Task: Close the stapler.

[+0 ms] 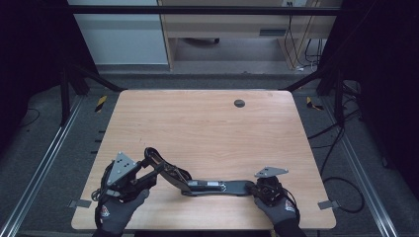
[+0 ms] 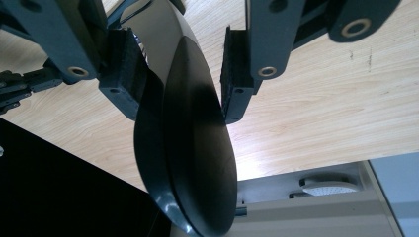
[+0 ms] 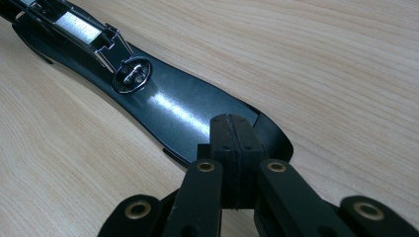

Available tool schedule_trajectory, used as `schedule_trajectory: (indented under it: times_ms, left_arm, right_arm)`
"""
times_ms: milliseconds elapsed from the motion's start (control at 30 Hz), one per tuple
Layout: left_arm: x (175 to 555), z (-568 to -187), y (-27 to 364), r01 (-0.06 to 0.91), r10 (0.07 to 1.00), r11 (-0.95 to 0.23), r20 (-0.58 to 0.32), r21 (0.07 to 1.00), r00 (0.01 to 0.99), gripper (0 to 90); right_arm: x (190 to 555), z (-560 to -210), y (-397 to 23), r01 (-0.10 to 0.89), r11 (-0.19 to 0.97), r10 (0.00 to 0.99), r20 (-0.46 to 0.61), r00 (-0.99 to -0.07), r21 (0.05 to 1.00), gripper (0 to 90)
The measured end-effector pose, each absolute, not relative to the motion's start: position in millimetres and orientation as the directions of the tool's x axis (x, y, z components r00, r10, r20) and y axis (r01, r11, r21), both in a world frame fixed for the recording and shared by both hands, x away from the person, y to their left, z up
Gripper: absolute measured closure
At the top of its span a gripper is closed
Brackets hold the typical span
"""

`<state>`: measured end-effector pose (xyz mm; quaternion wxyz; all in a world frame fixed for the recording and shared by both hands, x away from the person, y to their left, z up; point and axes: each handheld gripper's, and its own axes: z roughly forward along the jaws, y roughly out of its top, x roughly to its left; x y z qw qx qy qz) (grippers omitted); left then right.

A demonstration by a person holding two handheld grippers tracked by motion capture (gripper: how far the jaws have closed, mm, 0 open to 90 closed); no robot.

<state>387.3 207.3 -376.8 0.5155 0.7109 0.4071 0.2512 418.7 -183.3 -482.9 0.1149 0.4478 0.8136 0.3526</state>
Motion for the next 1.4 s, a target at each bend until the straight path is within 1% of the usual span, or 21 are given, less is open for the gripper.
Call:
schedule_trajectory:
  times_ms: [533, 1400]
  left_arm:
    - [388.1, -370.2, 188.9, 0.293, 0.824, -0.173, -0.025, 0.940, 0.567, 57.7]
    - [389.1, -365.7, 165.7, 0.256, 0.816, -0.226, 0.039, 0.940, 0.577, 57.8]
  right_arm:
    - [418.5, -482.8, -182.4, 0.650, 0.346, 0.813, 0.129, -0.567, 0.676, 90.0]
    - [418.2, -483.2, -181.6, 0.644, 0.349, 0.814, 0.121, -0.568, 0.681, 90.0]
